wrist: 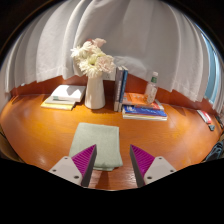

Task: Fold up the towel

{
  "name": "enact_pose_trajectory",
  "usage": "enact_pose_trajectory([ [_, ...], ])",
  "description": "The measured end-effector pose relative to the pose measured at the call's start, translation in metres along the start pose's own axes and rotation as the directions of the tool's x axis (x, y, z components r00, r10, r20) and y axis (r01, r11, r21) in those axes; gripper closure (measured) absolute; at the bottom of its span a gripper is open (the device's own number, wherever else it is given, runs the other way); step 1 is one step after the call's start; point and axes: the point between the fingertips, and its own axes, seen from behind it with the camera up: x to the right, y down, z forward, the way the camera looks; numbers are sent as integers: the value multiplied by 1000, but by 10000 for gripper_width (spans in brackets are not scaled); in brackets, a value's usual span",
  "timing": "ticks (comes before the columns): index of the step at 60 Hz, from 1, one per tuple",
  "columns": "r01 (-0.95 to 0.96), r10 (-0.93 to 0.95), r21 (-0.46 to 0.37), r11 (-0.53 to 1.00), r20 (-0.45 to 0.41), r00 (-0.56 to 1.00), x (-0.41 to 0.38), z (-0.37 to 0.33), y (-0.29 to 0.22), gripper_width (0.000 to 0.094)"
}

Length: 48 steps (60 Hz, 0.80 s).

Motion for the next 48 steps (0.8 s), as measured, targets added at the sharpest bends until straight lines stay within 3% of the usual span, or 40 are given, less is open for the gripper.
enact_pose_trajectory([
  [19,-33,24,146,989,59,998,-21,-110,-77,260],
  [48,-70,59,192,979,63,996,-64,-209,-46,261],
])
